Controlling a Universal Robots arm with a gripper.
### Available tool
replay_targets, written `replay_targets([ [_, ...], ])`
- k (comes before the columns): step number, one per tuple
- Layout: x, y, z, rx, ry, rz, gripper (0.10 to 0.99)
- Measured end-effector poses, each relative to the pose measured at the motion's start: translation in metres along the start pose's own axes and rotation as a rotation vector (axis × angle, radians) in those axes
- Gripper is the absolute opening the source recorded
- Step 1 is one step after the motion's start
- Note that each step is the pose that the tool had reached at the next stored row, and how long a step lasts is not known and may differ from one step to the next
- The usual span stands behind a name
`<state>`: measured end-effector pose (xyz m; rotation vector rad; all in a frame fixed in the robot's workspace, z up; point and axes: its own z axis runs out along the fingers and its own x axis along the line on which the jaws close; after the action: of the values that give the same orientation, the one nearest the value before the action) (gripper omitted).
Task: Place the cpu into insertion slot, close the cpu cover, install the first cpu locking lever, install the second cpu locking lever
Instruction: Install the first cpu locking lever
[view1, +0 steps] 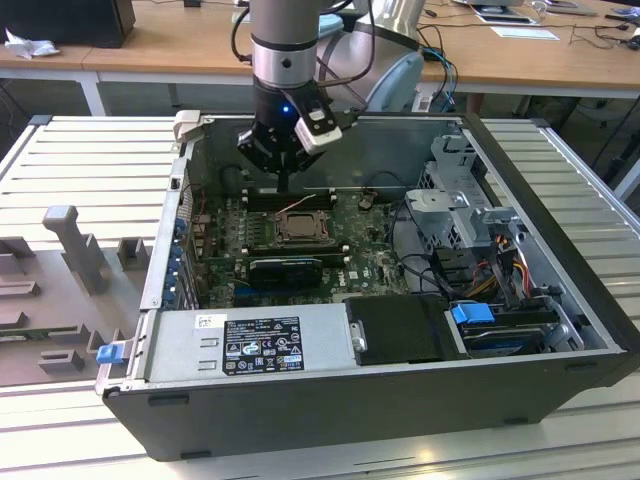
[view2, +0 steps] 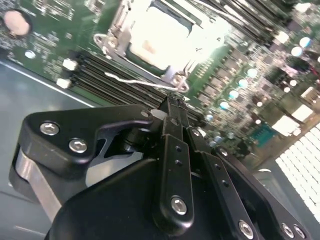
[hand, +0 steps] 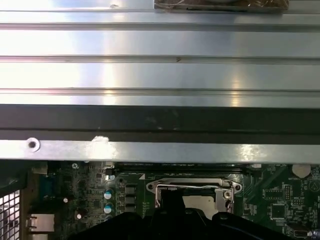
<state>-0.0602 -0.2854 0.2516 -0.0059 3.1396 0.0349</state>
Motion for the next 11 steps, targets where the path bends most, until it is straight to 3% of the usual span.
replay_targets([
  [3,-0.0017,0.0,0.0025,-0.013,-0.0008,0.0,0.106],
  [6,-0.0065,0.0006,0.0089,-0.013,-0.0006,0.001,0.106],
  [8,-0.0173,0.0034,0.0163,-0.013,-0.0006,-0.002,0.106],
  [11,-0.0217,0.0061,0.0188,-0.019,-0.0018,-0.004,0.106],
])
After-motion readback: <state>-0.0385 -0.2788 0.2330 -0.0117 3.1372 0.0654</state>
